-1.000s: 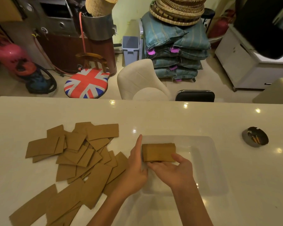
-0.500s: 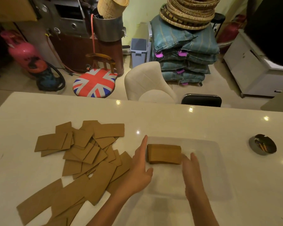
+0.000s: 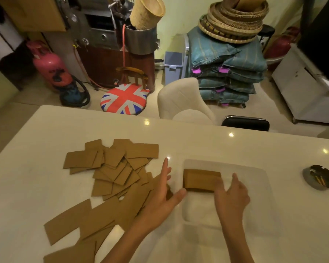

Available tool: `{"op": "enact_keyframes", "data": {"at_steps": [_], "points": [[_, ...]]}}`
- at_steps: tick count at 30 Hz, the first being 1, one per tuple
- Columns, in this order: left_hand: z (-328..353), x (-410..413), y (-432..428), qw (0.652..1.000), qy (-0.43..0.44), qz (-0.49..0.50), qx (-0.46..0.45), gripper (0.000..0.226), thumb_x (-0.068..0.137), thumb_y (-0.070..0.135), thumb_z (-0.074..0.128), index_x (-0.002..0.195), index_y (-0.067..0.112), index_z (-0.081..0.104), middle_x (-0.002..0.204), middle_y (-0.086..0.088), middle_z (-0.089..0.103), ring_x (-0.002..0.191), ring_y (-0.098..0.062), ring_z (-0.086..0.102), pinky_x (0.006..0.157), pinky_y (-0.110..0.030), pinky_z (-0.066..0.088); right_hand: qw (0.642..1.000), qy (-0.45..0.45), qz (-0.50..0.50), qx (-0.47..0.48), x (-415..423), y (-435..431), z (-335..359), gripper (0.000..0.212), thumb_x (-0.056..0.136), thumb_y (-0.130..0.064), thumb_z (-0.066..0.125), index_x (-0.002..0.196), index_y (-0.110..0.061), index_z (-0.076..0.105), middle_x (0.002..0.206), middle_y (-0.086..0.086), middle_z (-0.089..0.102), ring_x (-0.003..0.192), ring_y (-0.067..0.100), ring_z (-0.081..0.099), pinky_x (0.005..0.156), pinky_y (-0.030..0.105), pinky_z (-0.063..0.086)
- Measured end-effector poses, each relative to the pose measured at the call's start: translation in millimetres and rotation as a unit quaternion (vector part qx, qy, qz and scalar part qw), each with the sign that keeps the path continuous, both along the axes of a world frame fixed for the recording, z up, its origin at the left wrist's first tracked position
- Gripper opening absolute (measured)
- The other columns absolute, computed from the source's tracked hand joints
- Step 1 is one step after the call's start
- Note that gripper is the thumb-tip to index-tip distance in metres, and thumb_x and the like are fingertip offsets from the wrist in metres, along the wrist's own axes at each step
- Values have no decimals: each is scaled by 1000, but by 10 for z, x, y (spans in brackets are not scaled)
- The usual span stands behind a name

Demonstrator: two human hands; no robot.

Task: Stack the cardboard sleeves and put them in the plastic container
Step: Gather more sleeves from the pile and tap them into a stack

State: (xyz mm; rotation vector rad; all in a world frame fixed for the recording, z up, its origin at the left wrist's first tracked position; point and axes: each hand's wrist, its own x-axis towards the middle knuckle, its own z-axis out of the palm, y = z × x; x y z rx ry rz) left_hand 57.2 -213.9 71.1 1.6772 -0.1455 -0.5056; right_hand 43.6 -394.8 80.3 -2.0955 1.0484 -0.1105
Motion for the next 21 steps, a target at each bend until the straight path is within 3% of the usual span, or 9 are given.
{"op": "enact_keyframes", "data": {"at_steps": [3,5,7,9,11,13,15,18,21], "points": [[7,-235,774,978,-115,101,145,73,86,68,52,147,58,11,151,37,22,137,12,25,107,-28,33,963,-263,55,29,-405,414,384,28,94,-17,54,118,-26,65,115,-11,65,107,14,59,93,22,45],[-162,-363,1449,944,-134,103,282,83,80,78,45,149,55,6,160,24,11,146,-6,17,115,-45,28,934,-295,188,73,-602,827,471,25,92,-15,52,102,-30,70,97,-16,69,89,9,66,76,16,51],[-390,-485,2080,904,-85,50,416,109,65,94,39,151,47,-10,163,11,-14,150,-15,-15,121,-51,-3,912,-219,331,105,-707,1228,291,22,95,-20,54,104,-35,68,100,-22,68,93,6,66,75,18,53],[-527,-572,2498,864,-46,-19,501,128,51,102,33,150,39,-20,160,4,-27,146,-19,-29,117,-48,-17,894,-86,430,89,-673,1536,27,25,98,-34,54,122,-39,58,126,-25,55,118,8,54,96,25,47],[-572,-620,2655,839,-57,-60,538,131,48,103,29,151,37,-18,163,-2,-21,148,-25,-23,118,-50,-10,901,15,434,13,-505,1708,-271,53,95,-50,51,142,-28,44,147,-4,40,136,21,36,111,37,36],[-522,-621,2603,824,-84,-54,557,126,50,101,17,155,36,-7,163,-6,3,148,-32,4,117,-48,11,926,36,366,-84,-240,1790,-447,76,90,-65,45,149,-19,32,153,14,31,140,33,29,114,45,30],[-466,-597,2447,816,-122,-22,565,119,54,97,4,155,33,10,148,-7,31,131,-28,32,104,-40,31,946,50,284,-144,-5,1794,-536,92,83,-77,39,153,-19,21,158,20,20,143,40,20,115,51,24],[-441,-604,2240,811,-117,-3,573,104,69,91,26,149,25,23,131,-6,39,114,-23,38,94,-36,37,944,90,266,-172,141,1759,-600,99,76,-84,39,151,-23,21,157,21,18,141,44,19,111,55,25],[-408,-605,2136,843,-47,4,536,99,73,88,39,145,23,23,131,-6,35,117,-25,35,98,-39,37,925,115,294,-210,103,1744,-585,94,73,-87,39,147,-29,29,152,14,27,134,40,27,106,53,28]]}}
